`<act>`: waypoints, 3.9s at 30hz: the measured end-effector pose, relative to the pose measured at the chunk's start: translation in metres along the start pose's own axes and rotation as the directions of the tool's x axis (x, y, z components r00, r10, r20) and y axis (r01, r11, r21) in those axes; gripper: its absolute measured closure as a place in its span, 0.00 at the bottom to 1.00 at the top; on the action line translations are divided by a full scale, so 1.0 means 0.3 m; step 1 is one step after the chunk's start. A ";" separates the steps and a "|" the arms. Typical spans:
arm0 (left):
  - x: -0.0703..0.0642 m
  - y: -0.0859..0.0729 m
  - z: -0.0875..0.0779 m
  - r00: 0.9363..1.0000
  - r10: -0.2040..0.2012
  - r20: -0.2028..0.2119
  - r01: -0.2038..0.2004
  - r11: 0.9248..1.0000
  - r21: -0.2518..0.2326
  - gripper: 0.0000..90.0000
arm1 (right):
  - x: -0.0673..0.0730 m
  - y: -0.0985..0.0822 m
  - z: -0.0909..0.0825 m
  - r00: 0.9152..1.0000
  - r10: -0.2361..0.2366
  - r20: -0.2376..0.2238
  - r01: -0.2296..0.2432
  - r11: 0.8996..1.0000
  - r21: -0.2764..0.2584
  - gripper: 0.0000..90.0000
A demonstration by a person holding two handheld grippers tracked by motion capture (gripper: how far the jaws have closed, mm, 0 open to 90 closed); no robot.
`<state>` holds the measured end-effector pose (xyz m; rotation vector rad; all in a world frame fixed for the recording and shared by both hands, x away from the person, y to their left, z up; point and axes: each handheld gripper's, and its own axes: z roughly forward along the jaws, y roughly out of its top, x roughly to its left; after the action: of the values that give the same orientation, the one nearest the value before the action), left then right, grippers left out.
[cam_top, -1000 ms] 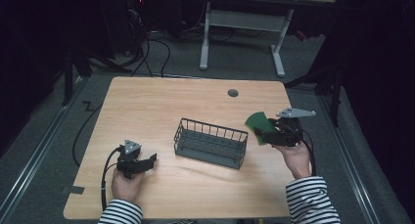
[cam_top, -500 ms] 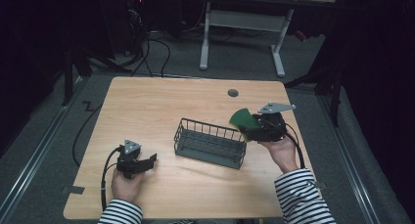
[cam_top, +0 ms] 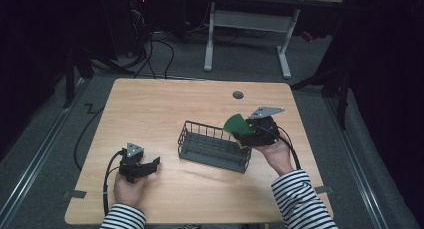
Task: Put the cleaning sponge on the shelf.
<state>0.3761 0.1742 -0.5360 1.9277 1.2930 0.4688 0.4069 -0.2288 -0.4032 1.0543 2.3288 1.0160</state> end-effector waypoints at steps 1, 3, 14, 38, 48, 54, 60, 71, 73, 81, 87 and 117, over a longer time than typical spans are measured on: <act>0.000 0.000 0.000 1.000 -0.001 0.000 0.001 1.000 0.000 0.33 | 0.005 0.001 0.005 1.000 -0.003 -0.006 0.003 1.000 0.005 0.34; 0.000 0.000 0.000 1.000 0.000 0.000 0.000 1.000 0.000 0.33 | 0.011 0.001 0.012 1.000 -0.014 -0.007 0.014 1.000 0.010 0.34; 0.000 0.000 0.000 1.000 0.000 0.000 0.000 1.000 0.000 0.33 | 0.026 -0.006 0.023 0.999 -0.043 -0.015 0.043 0.999 0.029 0.34; 0.000 0.000 0.000 1.000 -0.001 0.001 0.001 1.000 0.001 0.33 | 0.031 -0.013 0.033 0.998 -0.040 -0.053 0.043 0.997 0.057 0.33; -0.001 -0.001 -0.001 1.000 -0.002 0.001 0.002 1.000 0.000 0.33 | 0.034 -0.015 0.031 0.997 -0.031 -0.064 0.035 0.998 0.055 0.34; -0.001 -0.001 -0.001 1.000 -0.001 0.001 0.001 1.000 0.000 0.33 | 0.041 -0.016 0.027 0.997 -0.041 -0.064 0.044 0.997 0.056 0.34; -0.001 -0.001 -0.001 1.000 -0.001 0.000 0.001 1.000 0.000 0.33 | 0.044 -0.018 0.023 0.997 -0.043 -0.069 0.047 0.997 0.055 0.34; -0.001 -0.001 -0.001 1.000 -0.001 0.001 0.001 1.000 0.000 0.33 | 0.058 -0.023 0.027 0.996 -0.072 -0.047 0.075 0.996 0.056 0.34; -0.001 -0.001 -0.001 1.000 -0.001 0.001 0.001 1.000 0.000 0.33 | 0.057 -0.024 0.025 0.996 -0.070 -0.054 0.073 0.996 0.054 0.34; 0.000 -0.001 -0.002 1.000 0.000 0.002 0.000 1.000 0.000 0.33 | 0.052 -0.031 0.014 0.996 -0.046 -0.074 0.049 0.998 0.043 0.36; 0.000 -0.001 -0.001 1.000 0.001 0.001 -0.001 1.000 0.001 0.33 | 0.046 -0.045 0.008 0.997 -0.029 -0.077 0.031 0.999 0.033 0.38; -0.002 -0.001 -0.001 1.000 0.000 0.000 0.000 1.000 0.000 0.33 | 0.044 -0.060 -0.018 0.999 -0.028 -0.044 0.027 1.000 -0.010 0.46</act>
<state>0.3756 0.1739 -0.5360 1.9278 1.2931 0.4694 0.3865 -0.2295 -0.4136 1.0034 2.3643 1.0491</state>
